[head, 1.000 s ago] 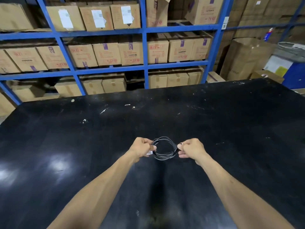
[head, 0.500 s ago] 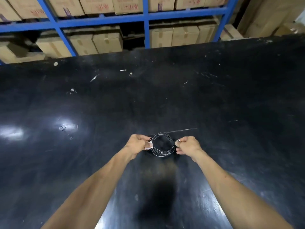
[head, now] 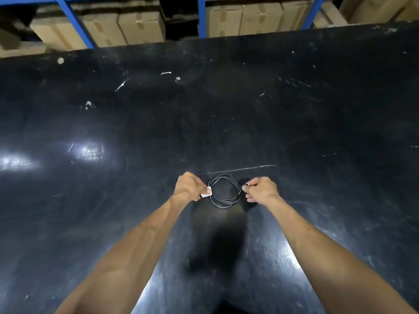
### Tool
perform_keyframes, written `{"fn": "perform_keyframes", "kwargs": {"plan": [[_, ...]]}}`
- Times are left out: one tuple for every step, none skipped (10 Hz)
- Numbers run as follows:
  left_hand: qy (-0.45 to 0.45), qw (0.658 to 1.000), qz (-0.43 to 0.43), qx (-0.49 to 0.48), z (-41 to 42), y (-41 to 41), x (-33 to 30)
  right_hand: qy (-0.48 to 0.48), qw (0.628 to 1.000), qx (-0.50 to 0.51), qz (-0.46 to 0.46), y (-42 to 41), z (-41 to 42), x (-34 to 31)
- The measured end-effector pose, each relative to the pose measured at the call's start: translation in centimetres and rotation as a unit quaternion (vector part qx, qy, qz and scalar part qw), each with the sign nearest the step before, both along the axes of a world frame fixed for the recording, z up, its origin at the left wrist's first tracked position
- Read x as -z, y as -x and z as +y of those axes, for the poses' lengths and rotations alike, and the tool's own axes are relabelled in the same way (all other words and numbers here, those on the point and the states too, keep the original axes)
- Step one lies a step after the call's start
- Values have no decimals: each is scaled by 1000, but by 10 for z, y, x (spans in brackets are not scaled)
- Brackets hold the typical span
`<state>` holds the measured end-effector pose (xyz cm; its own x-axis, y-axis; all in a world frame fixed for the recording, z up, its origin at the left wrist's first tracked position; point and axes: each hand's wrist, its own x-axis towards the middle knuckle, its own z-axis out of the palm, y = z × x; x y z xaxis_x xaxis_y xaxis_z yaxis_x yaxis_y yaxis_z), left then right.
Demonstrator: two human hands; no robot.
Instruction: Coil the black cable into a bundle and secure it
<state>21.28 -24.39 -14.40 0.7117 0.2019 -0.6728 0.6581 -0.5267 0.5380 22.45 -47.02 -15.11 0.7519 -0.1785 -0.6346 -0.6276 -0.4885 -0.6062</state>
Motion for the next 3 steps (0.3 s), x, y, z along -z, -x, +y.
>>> {"fn": "perform_keyframes", "kwargs": {"plan": [[-45, 996, -23, 68, 3, 0, -12, -5, 1000, -16, 17, 1, -3, -8], [-60, 992, -91, 60, 12, 12, -22, 3, 999, -44, -1, 8, -15, -10], [-43, 988, -140, -42, 39, 54, -19, 58, 994, -86, -34, 34, -38, -7]]}}
